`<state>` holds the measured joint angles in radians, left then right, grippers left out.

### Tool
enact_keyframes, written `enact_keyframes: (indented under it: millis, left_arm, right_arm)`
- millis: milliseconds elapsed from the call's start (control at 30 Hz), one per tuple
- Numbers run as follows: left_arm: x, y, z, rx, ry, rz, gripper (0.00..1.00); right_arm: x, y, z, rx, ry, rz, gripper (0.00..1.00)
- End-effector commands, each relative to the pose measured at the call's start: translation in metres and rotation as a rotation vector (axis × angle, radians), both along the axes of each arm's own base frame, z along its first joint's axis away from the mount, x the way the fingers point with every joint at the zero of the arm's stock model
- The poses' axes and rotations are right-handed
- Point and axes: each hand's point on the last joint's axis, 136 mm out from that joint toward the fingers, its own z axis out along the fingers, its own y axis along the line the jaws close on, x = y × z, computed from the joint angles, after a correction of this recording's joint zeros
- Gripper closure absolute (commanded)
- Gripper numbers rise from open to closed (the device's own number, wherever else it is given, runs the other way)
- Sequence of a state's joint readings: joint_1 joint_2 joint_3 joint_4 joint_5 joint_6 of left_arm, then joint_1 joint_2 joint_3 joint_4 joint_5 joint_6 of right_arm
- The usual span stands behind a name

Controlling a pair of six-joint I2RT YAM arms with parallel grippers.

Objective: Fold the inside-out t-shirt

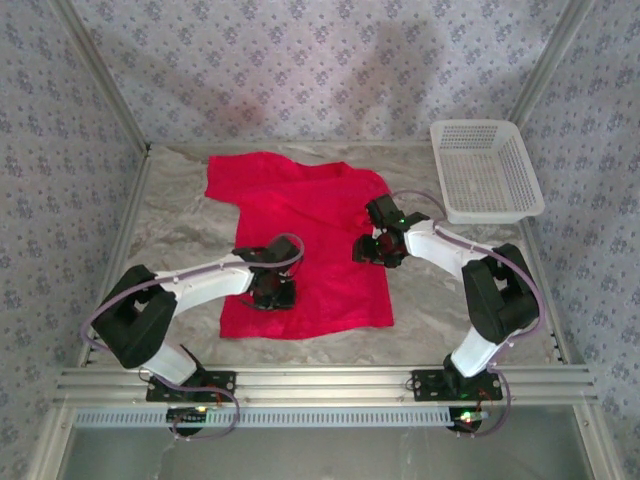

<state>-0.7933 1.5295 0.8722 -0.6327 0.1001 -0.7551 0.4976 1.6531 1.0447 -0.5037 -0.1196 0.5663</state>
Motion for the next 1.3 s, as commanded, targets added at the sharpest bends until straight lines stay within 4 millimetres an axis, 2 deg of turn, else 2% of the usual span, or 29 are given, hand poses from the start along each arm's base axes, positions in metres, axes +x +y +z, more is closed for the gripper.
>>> enact_keyframes:
  millis: [0, 133, 200, 300, 367, 433, 500, 567, 633, 700, 767, 833, 933, 1033, 1100, 1133, 1200, 1267]
  left_arm:
    - [0.011, 0.004, 0.025, 0.062, -0.030, 0.002, 1.00]
    - [0.030, -0.001, 0.065, 0.067, -0.074, -0.014, 1.00]
    - [0.046, -0.007, 0.086, 0.043, -0.111, -0.023, 1.00]
    - [0.075, -0.016, 0.113, -0.010, -0.158, -0.016, 1.00]
    - [0.096, -0.025, 0.124, -0.055, -0.173, -0.016, 1.00]
    - [0.113, -0.031, 0.128, -0.087, -0.175, -0.008, 1.00]
    - [0.130, -0.037, 0.130, -0.130, -0.167, 0.008, 1.00]
    - [0.145, -0.040, 0.132, -0.169, -0.165, 0.024, 1.00]
    - [0.156, -0.039, 0.135, -0.188, -0.170, 0.042, 1.00]
    - [0.163, -0.038, 0.137, -0.204, -0.170, 0.054, 1.00]
    - [0.169, -0.036, 0.140, -0.217, -0.178, 0.066, 1.00]
    - [0.173, -0.032, 0.144, -0.234, -0.177, 0.081, 1.00]
    - [0.176, -0.029, 0.152, -0.249, -0.185, 0.092, 1.00]
    - [0.176, -0.028, 0.163, -0.260, -0.198, 0.100, 1.00]
    - [0.174, -0.029, 0.172, -0.281, -0.207, 0.109, 1.00]
    - [0.173, -0.028, 0.178, -0.290, -0.215, 0.117, 1.00]
    - [0.171, -0.026, 0.190, -0.306, -0.231, 0.141, 1.00]
    - [0.168, -0.025, 0.202, -0.325, -0.234, 0.176, 1.00]
  right_arm:
    - [-0.016, 0.002, -0.009, -0.007, 0.051, -0.011, 0.44]
    - [-0.025, 0.006, -0.031, 0.000, 0.090, -0.027, 0.48]
    - [-0.016, -0.002, -0.040, -0.031, 0.101, -0.049, 0.52]
    - [0.014, -0.026, -0.046, -0.087, 0.110, -0.112, 0.60]
    - [0.039, -0.045, -0.039, -0.111, 0.097, -0.160, 0.64]
    - [0.060, -0.054, -0.022, -0.100, 0.054, -0.185, 0.64]
    - [0.070, -0.058, -0.003, -0.092, 0.012, -0.191, 0.64]
    - [0.068, -0.053, 0.015, -0.067, -0.027, -0.164, 0.61]
    - [0.053, -0.042, 0.025, -0.030, -0.036, -0.114, 0.53]
    - [0.025, -0.026, 0.026, 0.005, -0.030, -0.049, 0.45]
    - [-0.001, -0.001, 0.032, 0.084, -0.063, 0.008, 0.41]
    - [-0.024, 0.028, 0.036, 0.184, -0.082, 0.054, 0.46]
    - [-0.058, 0.073, 0.036, 0.290, -0.086, 0.113, 0.60]
    - [-0.073, 0.115, 0.032, 0.320, -0.129, 0.181, 0.66]
    - [-0.067, 0.140, 0.023, 0.304, -0.134, 0.201, 0.69]
    - [-0.057, 0.146, 0.014, 0.270, -0.133, 0.183, 0.75]
    - [-0.021, 0.153, 0.003, 0.223, -0.166, 0.081, 0.82]
    - [0.014, 0.164, -0.001, 0.255, -0.208, -0.016, 0.87]
